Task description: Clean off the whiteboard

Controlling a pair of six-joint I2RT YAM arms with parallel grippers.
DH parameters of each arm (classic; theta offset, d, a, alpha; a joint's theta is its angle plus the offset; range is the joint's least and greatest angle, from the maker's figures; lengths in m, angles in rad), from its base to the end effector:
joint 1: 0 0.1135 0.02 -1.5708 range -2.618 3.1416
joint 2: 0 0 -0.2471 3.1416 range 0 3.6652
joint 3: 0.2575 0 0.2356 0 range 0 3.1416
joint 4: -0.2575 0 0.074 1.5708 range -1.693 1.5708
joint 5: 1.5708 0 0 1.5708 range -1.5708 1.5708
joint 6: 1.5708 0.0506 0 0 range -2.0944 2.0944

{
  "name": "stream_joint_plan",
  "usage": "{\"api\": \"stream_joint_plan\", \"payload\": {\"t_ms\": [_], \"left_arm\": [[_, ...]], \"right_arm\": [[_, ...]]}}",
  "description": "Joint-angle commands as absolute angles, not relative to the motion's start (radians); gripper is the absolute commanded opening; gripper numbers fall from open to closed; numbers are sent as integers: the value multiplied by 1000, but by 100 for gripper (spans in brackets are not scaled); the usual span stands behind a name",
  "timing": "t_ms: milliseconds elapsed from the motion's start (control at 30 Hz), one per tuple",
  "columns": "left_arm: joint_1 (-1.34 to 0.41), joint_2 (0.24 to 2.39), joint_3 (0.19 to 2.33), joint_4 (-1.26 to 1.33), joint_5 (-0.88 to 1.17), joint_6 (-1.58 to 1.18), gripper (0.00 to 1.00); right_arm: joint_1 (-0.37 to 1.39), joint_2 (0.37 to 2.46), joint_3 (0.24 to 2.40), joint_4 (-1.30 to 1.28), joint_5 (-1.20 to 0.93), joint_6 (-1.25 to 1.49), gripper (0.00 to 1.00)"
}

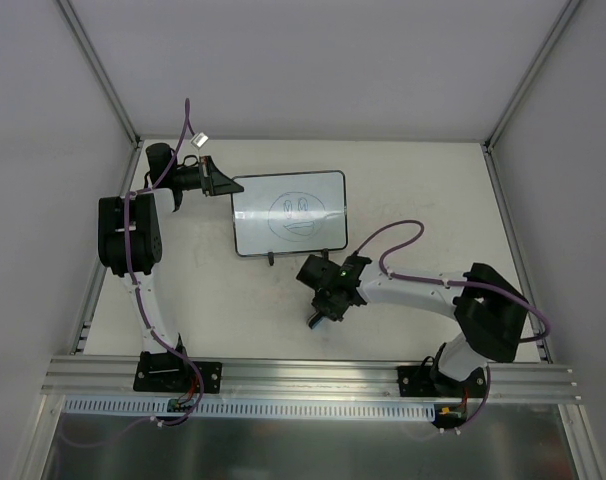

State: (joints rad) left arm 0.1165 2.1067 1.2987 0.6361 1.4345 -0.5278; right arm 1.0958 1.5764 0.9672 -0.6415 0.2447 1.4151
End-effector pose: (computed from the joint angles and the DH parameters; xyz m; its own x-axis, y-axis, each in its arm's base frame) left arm 0.4296 -0.0002 0.1889 -0.6271 -0.1423 -0.7658 0.7384 0.2046 -0.6426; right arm 0.1395 0.2445 0.1626 -0.8852 0.3744 -0.2760 0.3005 0.9132 0.2752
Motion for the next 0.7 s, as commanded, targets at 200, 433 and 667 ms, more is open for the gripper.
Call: {"api": "stream_joint_plan", "payload": {"t_ms": [200, 433, 667], "left_arm": [[97, 2057, 1316, 634, 1411, -423, 0], [95, 2057, 1318, 626, 1410, -419, 0], [94, 2056, 1318, 623, 1410, -417, 0]], "right_arm": [[1177, 1654, 1282, -919, 546, 1090, 0], [1123, 1545, 1235, -751, 566, 777, 0], [985, 1447, 1164, -466, 410, 430, 0]]}}
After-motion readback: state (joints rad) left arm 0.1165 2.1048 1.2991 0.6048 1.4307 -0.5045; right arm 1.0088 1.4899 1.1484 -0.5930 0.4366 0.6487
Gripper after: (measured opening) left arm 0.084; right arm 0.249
